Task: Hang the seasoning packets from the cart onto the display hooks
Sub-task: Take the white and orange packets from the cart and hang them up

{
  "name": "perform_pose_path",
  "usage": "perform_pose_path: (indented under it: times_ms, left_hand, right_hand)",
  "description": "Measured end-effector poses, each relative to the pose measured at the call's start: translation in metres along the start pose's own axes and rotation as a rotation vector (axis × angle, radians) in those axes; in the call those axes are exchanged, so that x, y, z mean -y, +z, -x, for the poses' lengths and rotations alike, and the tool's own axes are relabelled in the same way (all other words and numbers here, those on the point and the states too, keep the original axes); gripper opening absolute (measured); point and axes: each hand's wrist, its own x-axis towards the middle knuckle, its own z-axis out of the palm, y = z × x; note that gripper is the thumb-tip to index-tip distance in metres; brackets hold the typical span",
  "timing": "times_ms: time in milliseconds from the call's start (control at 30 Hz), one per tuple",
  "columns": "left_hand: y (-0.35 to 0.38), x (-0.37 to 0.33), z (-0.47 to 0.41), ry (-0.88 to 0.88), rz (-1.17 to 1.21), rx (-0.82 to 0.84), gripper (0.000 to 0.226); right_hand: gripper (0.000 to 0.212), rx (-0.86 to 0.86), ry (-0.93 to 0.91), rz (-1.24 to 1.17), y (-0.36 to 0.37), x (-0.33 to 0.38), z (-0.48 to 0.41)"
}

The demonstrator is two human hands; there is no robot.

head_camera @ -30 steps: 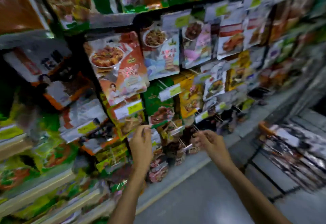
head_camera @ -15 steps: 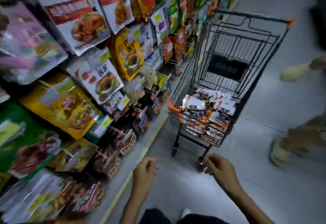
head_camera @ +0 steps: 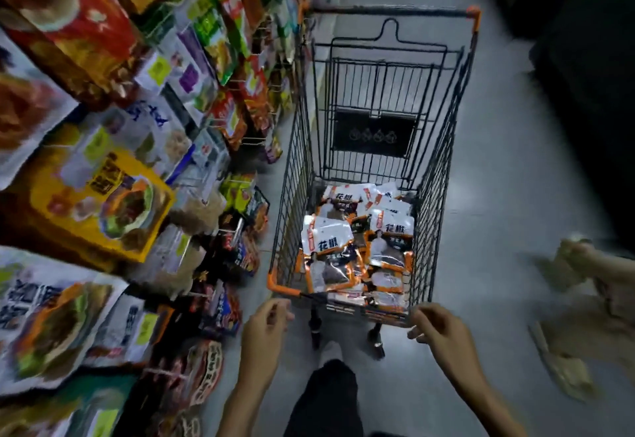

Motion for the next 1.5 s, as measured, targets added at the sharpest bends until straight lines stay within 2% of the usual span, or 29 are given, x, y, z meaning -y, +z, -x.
perform_pose_path:
  times_ms: [100,200,300,433,567,700,833,933,1033,1133,1267,1333,1400,1467,1500]
  left_hand:
    - [0.001,-0.023,-0.062,0.066,-0.051,0.014,0.024]
    - [0.002,-0.039,-0.122,0.186,-0.194,-0.064,0.015]
    - [0.009,-0.042,-0.176,0.191,-0.315,-0.120,0.024]
    - [0.026,-0.026,-0.226,0.125,-0.386,-0.045,0.043]
    - [0.048,-0.004,-0.253,0.027,-0.428,0.018,0.057]
    - [0.065,0.016,-0.265,0.021,-0.400,0.053,0.062]
    - [0.071,0.026,-0.267,0.021,-0.387,0.032,0.055]
    - [0.070,0.031,-0.269,0.042,-0.391,0.036,0.052]
    - [0.068,0.032,-0.270,0.079,-0.411,0.016,0.045]
    - [0.064,0.032,-0.270,0.098,-0.421,0.022,0.037]
    - [0.054,0.024,-0.268,0.144,-0.382,0.084,0.023]
    - [0.047,0.016,-0.267,0.144,-0.393,0.077,0.030]
    - [0.042,0.000,-0.265,0.189,-0.403,-0.009,0.039]
    - [0.041,-0.024,-0.263,0.241,-0.304,-0.038,0.048]
    - [0.041,-0.037,-0.263,0.221,-0.215,0.003,0.055]
  right_hand:
    - [0.012,-0.052,0.048,-0.040,0.019,0.013,-0.045]
    - [0.013,-0.064,0.104,-0.062,0.045,0.019,-0.096]
    - [0.017,-0.044,0.150,-0.032,0.078,0.010,-0.147]
    - [0.022,0.044,0.264,0.030,0.126,-0.024,-0.207]
    - [0.031,0.131,0.358,0.178,0.167,-0.066,-0.250]
    - [0.039,0.196,0.399,0.219,0.198,-0.099,-0.270]
    - [0.053,0.100,0.377,0.314,0.221,-0.115,-0.271]
    - [0.062,0.002,0.466,0.277,0.237,-0.119,-0.268]
    - [0.045,-0.033,0.525,0.280,0.250,-0.120,-0.265]
    - [0.024,-0.012,0.485,0.174,0.250,-0.111,-0.264]
    - [0.018,-0.008,0.404,-0.068,0.217,-0.081,-0.259]
    - [0.012,0.001,0.392,-0.237,0.190,-0.055,-0.255]
    - [0.012,0.059,0.402,-0.411,0.164,-0.024,-0.250]
    - [0.016,0.182,0.386,-0.587,0.143,0.007,-0.242]
    - [0.021,0.247,0.363,-0.661,0.136,0.022,-0.239]
